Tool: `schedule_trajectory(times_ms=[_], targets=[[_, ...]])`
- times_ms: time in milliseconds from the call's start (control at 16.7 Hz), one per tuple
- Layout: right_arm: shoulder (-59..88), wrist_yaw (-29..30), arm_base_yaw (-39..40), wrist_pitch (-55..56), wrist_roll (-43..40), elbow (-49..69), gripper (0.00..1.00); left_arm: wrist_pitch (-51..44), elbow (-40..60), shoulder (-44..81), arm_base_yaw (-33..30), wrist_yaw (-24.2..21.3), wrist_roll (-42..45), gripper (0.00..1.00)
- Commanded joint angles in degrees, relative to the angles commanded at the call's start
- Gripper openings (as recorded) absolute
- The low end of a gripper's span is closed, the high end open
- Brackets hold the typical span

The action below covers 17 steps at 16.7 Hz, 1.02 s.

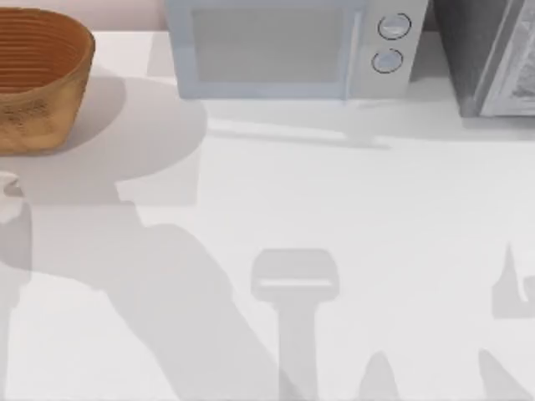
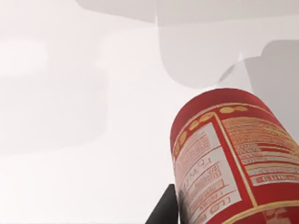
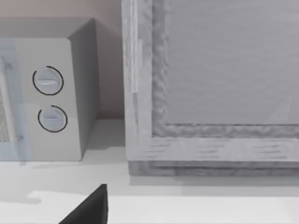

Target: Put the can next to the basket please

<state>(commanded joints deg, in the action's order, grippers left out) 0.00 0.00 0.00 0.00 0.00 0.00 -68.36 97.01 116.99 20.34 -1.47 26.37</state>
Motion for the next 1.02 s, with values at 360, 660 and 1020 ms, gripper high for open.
schedule_trajectory(times_ms=[360, 660, 1020], targets=[[0.00, 0.00, 0.00, 0.00, 0.00, 0.00, 1.00, 2.93, 0.44, 4.68, 2.44, 1.61, -1.95, 0.00], [0.00, 0.00, 0.00, 0.00, 0.00, 0.00, 1.00, 3.56, -0.18, 4.73, 2.31, 1.63, -1.86, 0.00], [0.00, 0.00, 0.00, 0.00, 0.00, 0.00, 1.00, 4.57, -0.82, 5.05, 2.46, 1.60, -1.93, 0.00]])
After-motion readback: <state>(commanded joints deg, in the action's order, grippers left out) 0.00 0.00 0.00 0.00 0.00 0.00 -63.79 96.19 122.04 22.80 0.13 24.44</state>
